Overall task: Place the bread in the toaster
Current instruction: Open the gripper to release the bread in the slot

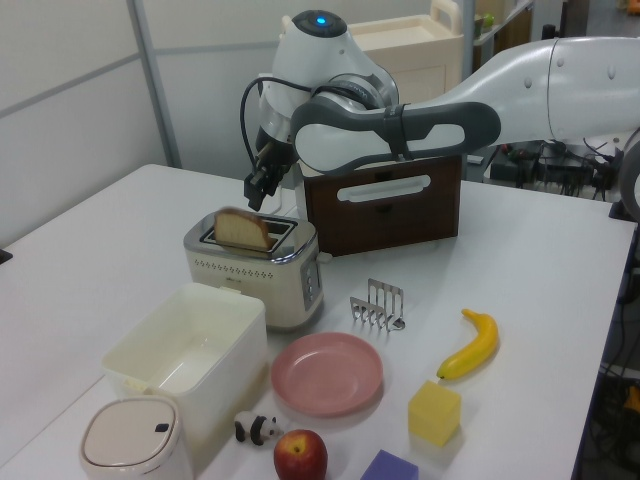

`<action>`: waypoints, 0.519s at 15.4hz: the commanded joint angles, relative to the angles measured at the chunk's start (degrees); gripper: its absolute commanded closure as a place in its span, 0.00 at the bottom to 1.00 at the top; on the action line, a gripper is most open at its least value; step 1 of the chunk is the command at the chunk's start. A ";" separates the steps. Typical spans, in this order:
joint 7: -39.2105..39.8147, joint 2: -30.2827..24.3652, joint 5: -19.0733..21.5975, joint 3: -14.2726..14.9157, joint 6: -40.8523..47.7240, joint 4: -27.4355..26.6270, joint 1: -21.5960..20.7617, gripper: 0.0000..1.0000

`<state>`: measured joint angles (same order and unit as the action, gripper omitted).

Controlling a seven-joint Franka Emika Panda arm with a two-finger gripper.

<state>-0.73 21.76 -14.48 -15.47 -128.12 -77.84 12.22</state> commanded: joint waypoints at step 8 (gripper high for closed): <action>-0.85 -2.77 -0.55 -0.08 6.09 -0.12 1.22 0.00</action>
<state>-0.74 21.64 -14.79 -15.48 -128.01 -77.79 12.48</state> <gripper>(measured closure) 0.044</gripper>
